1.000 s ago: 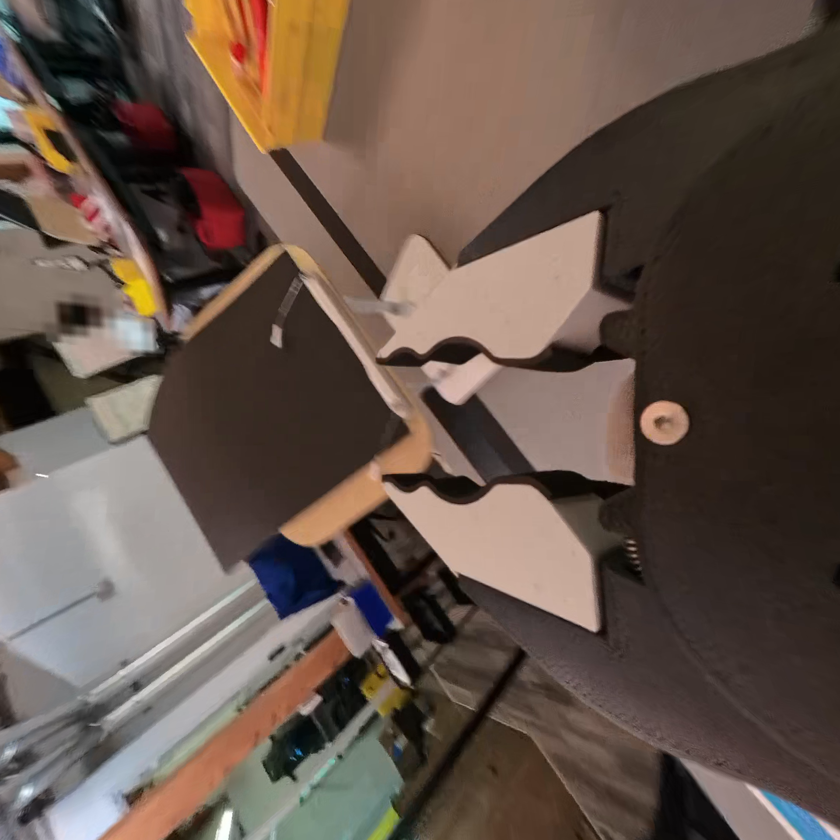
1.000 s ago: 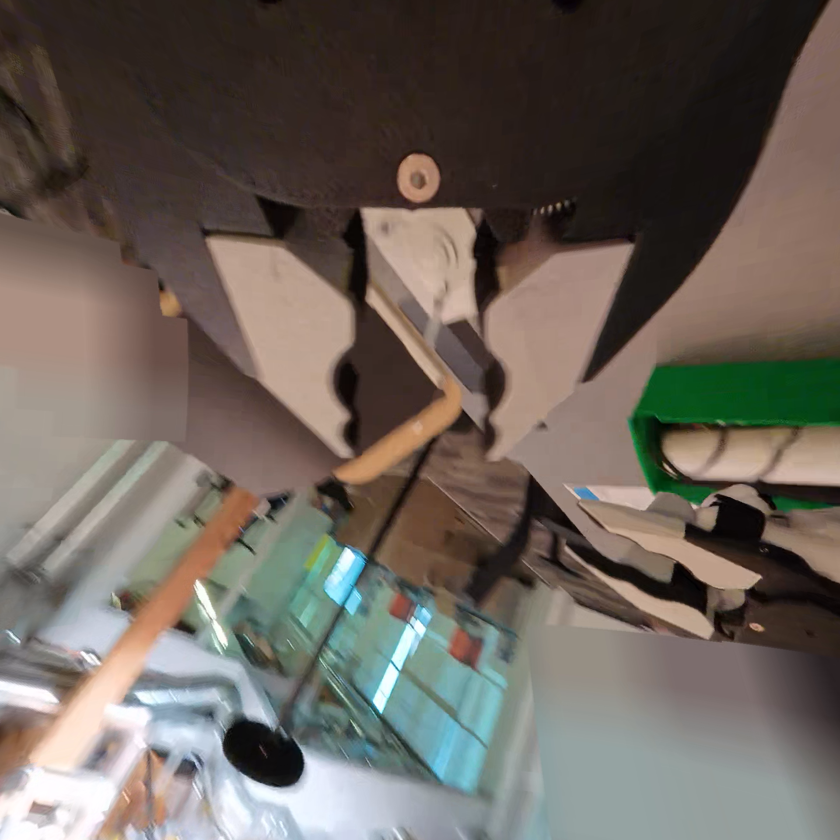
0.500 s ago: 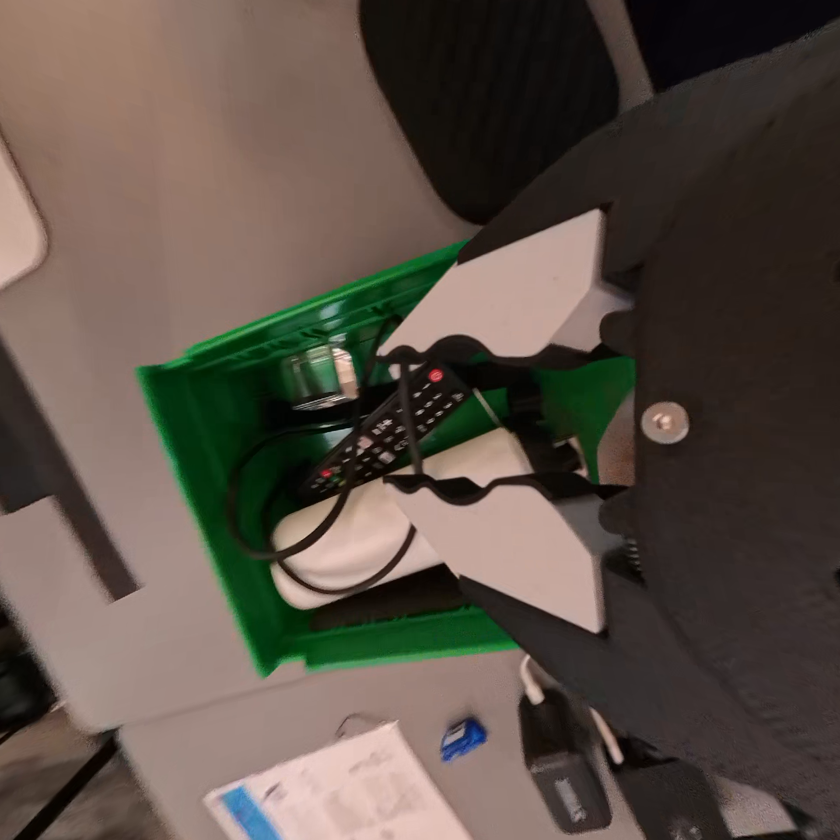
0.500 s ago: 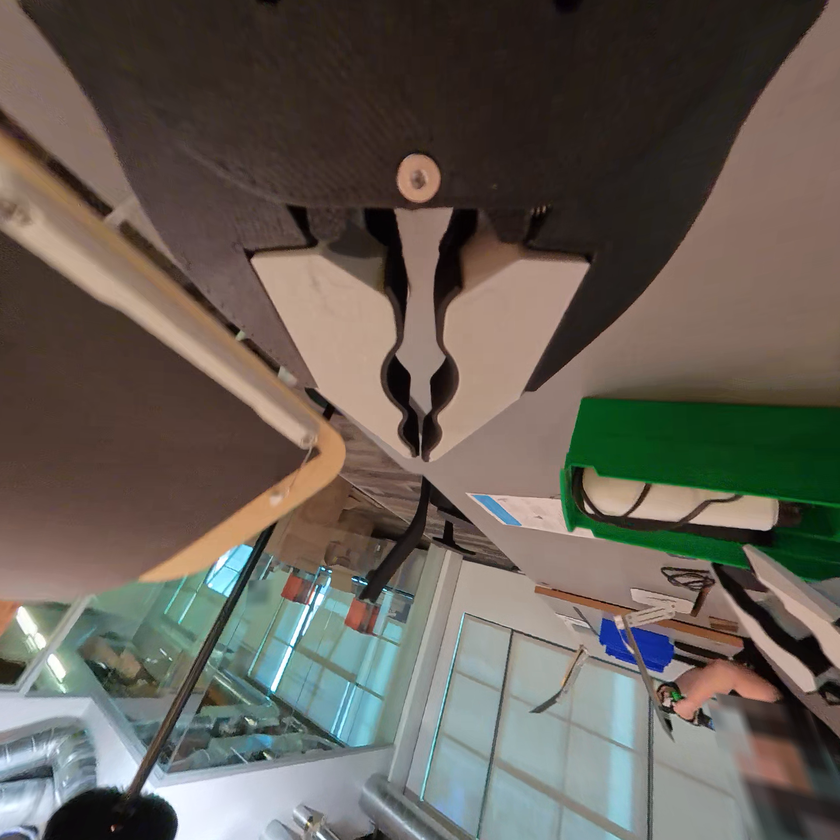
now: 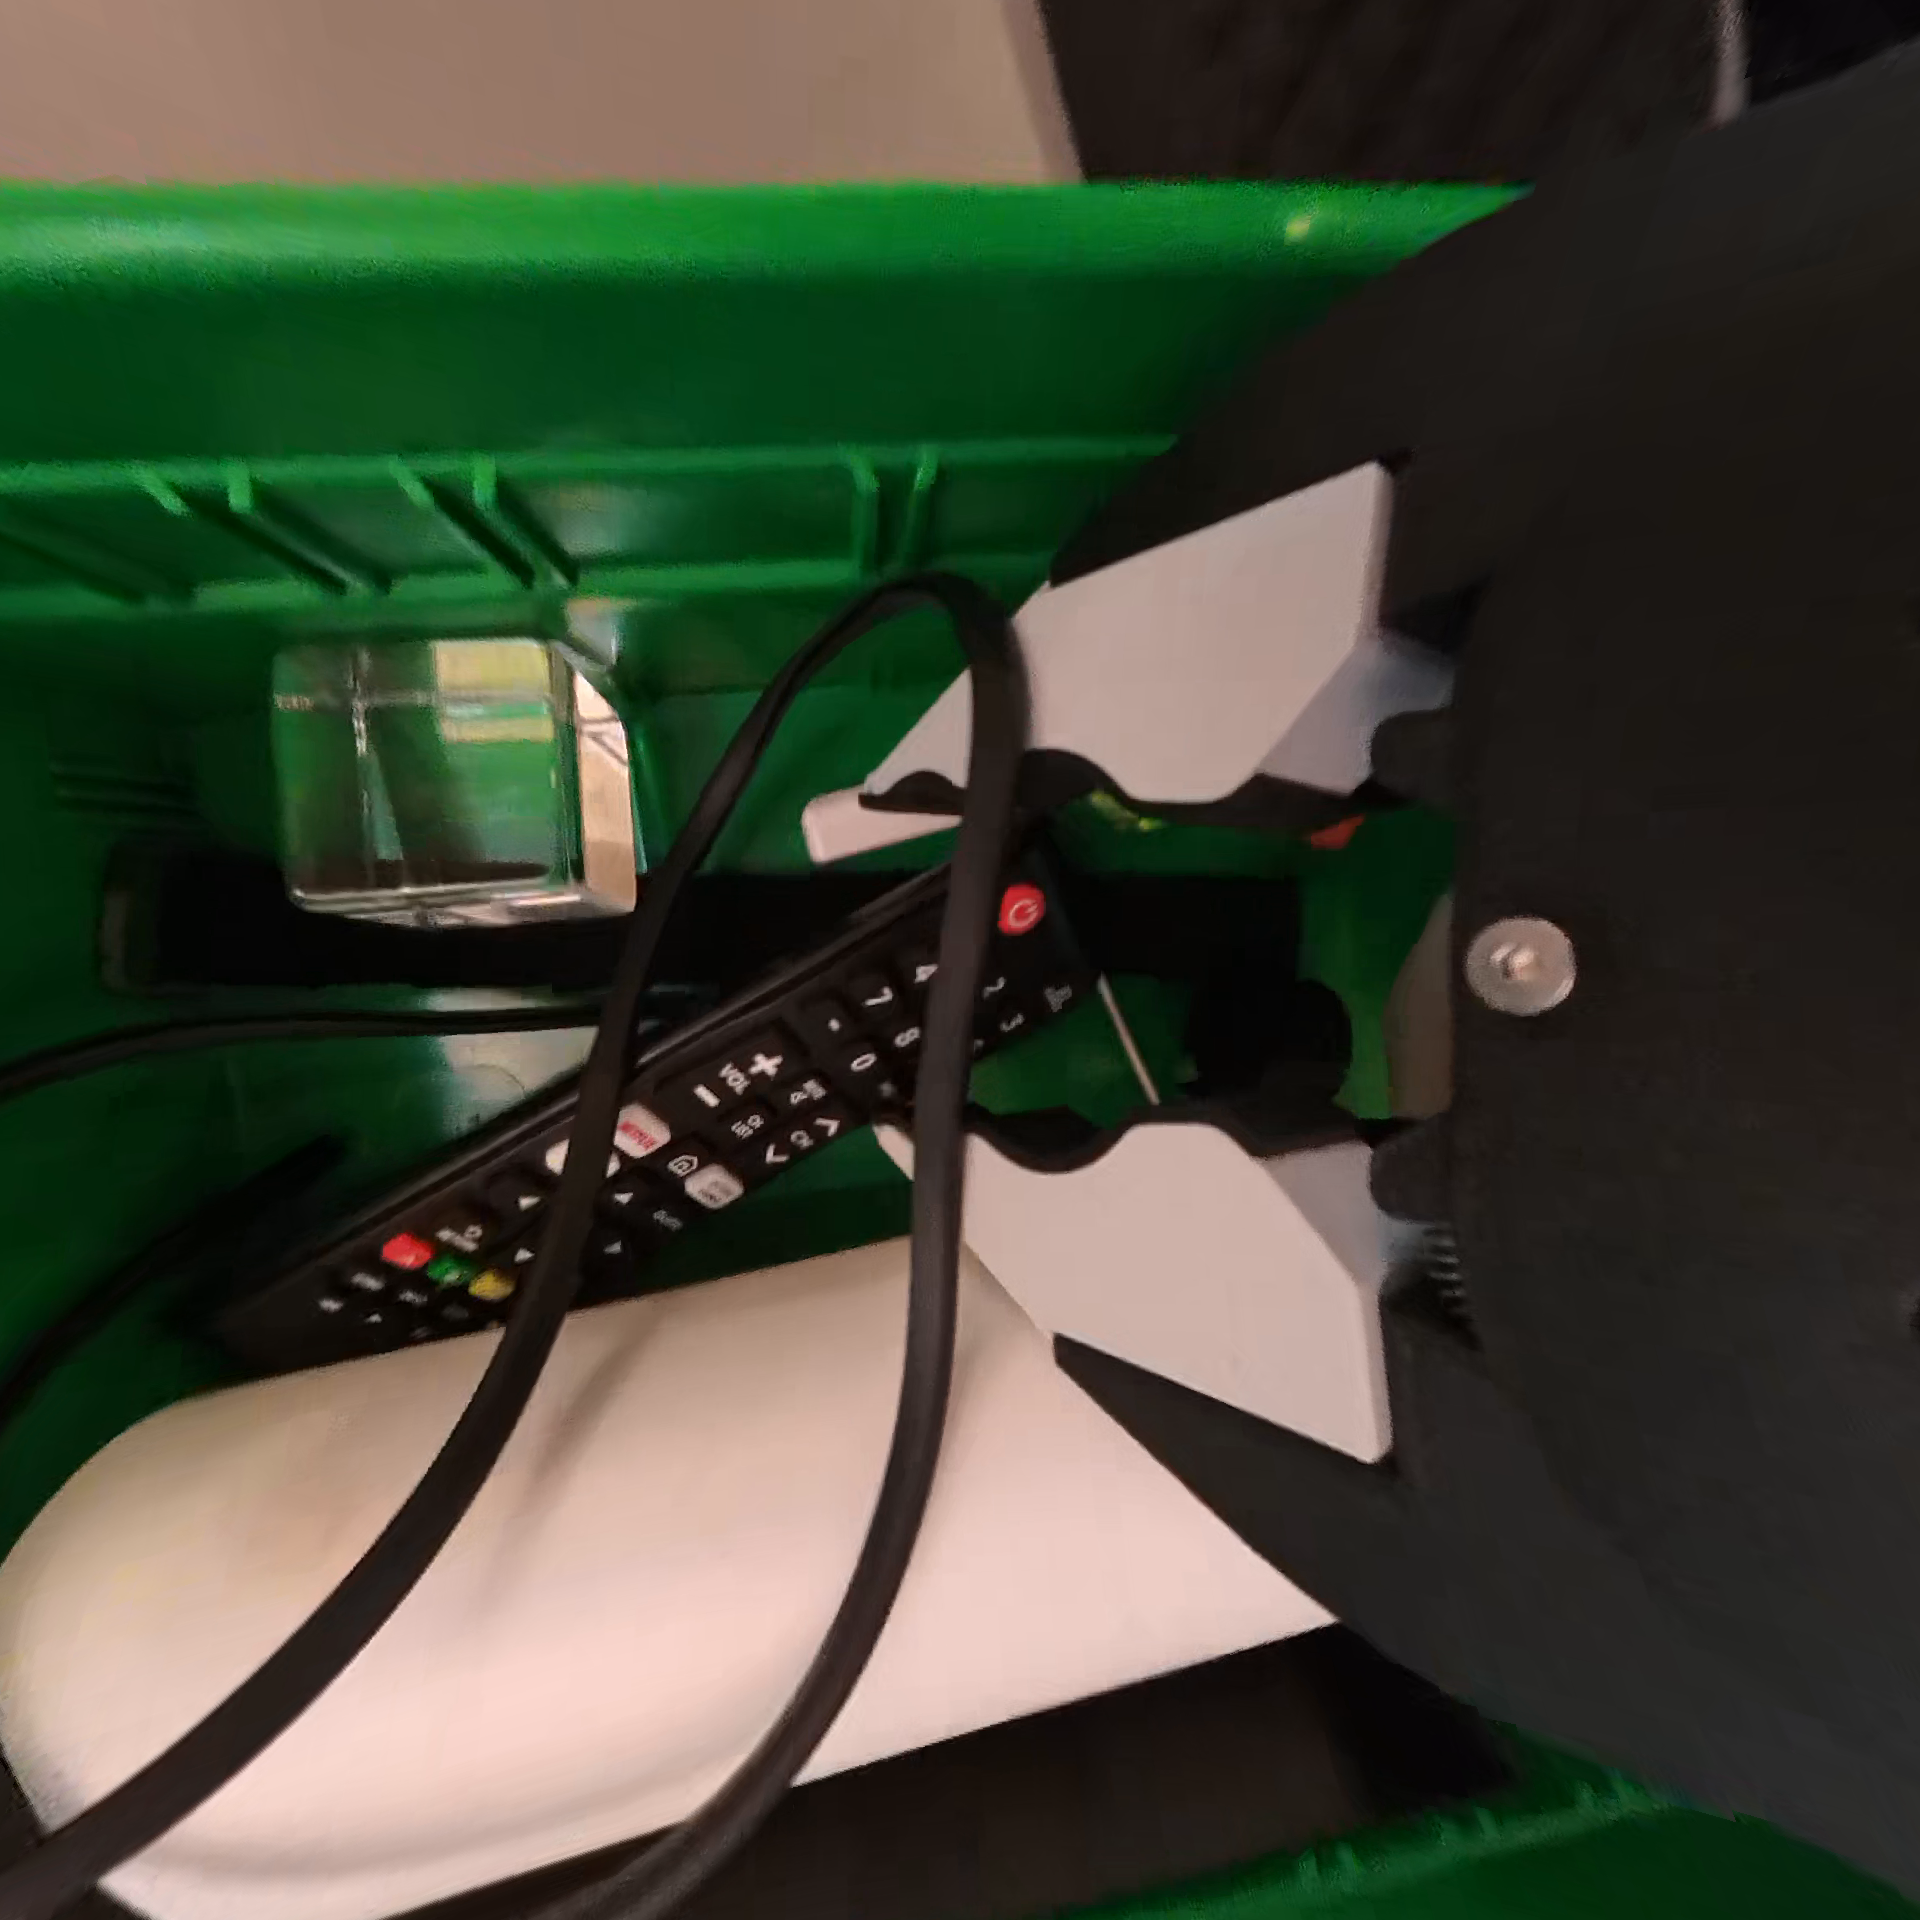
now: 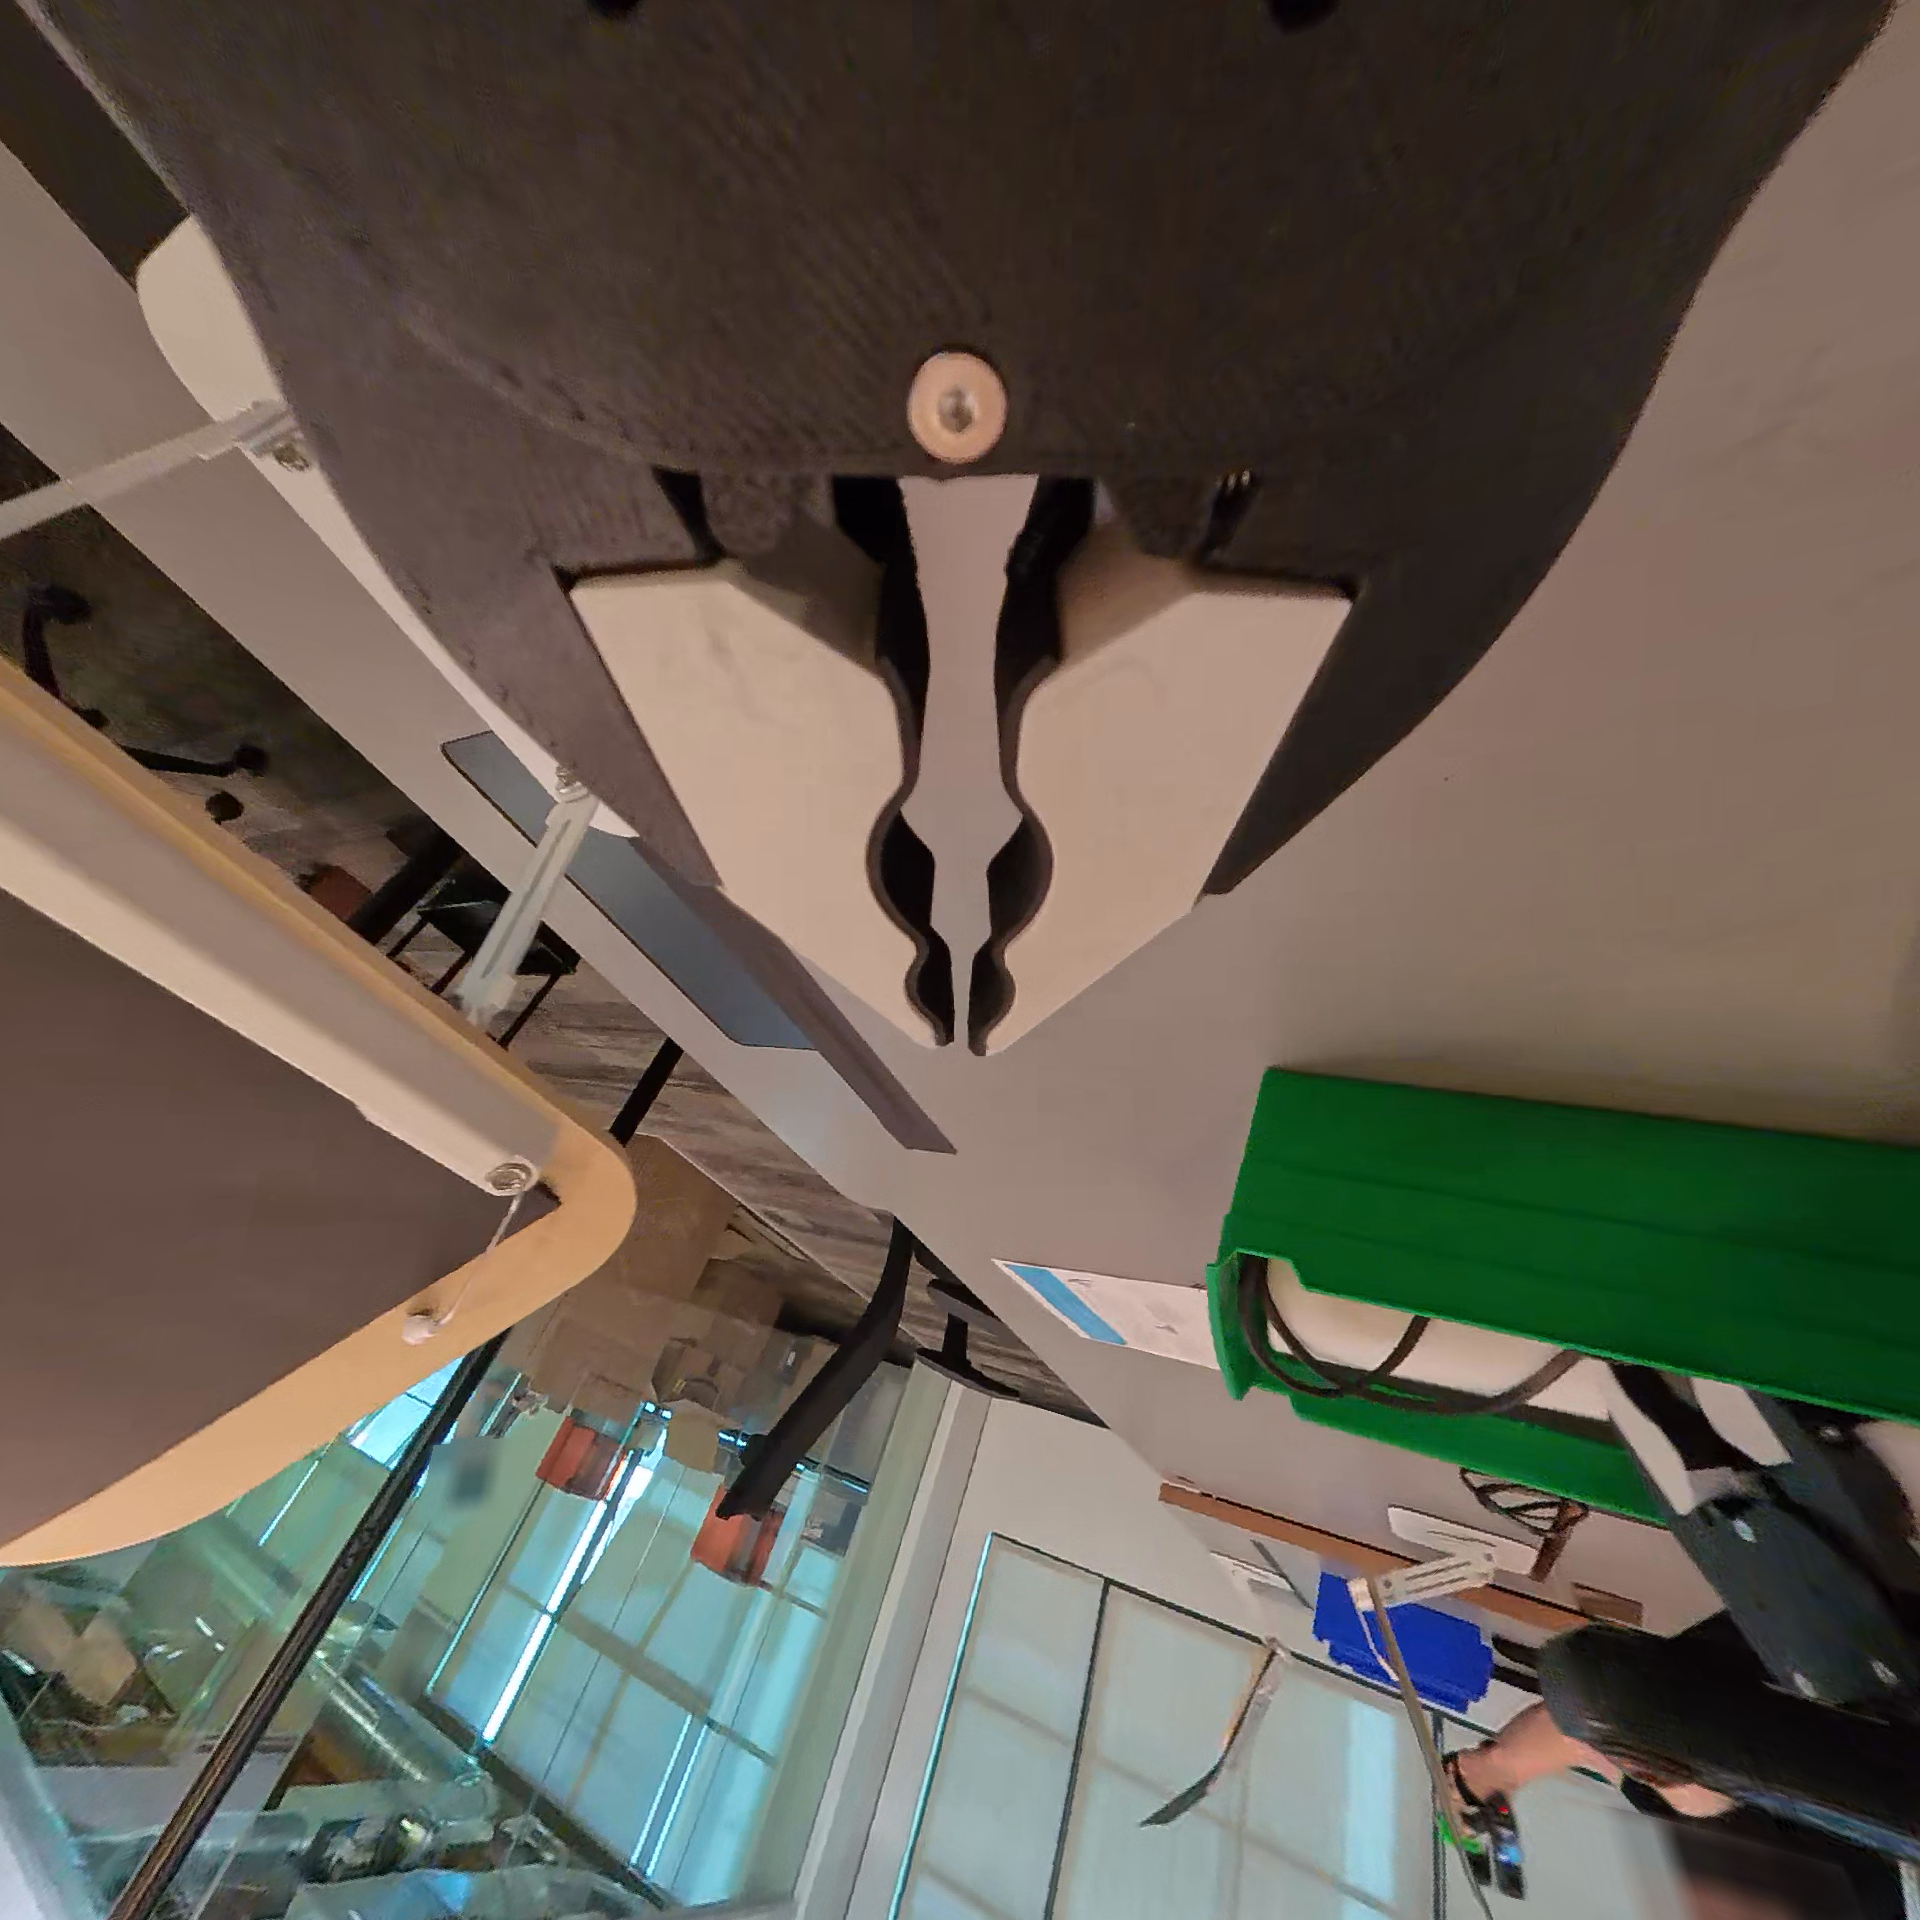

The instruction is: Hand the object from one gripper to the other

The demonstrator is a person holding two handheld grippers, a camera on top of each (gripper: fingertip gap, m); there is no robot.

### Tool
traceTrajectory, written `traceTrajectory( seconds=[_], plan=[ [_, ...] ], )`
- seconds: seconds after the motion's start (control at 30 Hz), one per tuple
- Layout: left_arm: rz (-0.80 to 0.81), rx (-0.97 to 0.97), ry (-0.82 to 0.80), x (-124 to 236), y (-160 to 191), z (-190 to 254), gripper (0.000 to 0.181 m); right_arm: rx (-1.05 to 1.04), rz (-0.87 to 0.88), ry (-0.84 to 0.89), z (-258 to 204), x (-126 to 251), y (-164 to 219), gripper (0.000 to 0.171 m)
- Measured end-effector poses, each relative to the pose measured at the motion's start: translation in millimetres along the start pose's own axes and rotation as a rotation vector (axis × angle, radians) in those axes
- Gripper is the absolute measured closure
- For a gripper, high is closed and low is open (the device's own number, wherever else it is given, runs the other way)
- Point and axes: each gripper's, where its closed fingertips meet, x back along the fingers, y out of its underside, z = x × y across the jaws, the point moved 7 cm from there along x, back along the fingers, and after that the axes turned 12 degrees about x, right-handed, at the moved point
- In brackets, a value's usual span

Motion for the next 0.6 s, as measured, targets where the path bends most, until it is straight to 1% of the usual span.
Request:
traceTrajectory(
  seconds=[0.03,0.07,0.1,0.17,0.23,0.3,0.4,0.6],
  plan=[
    [0.014,-0.001,-0.008,-2.8,-2.4,-0.4,0.13,0.008,-0.006,-0.005,-2.0,-1.3,0.3,0.171],
    [0.024,0.014,-0.006,-4.5,-4.3,-0.9,0.138,0.012,-0.011,-0.009,-3.6,-2.3,0.9,0.171],
    [0.034,0.014,-0.003,-4.4,-5.3,-2.1,0.14,0.009,-0.011,-0.013,-4.9,-3.3,1.3,0.171],
    [0.076,0.017,-0.012,-0.1,-8.1,-5.8,0.152,0.003,-0.012,-0.02,-7.3,-4.6,2.1,0.171],
    [0.088,0.012,-0.013,6.1,-8.0,-11.2,0.158,0.009,-0.019,-0.025,-9.0,-5.7,3.3,0.171],
    [0.105,0.005,-0.03,13.5,-8.8,-18.5,0.16,0.011,-0.023,-0.031,-10.0,-6.4,4.4,0.171],
    [0.103,-0.051,-0.04,33.7,-13.7,-24.0,0.161,0.01,-0.027,-0.034,-10.3,-6.6,6.0,0.171],
    [-0.007,-0.343,-0.102,79.0,-26.3,-25.0,0.162,0.016,-0.03,-0.048,-12.3,-7.2,6.1,0.171]
  ],
)
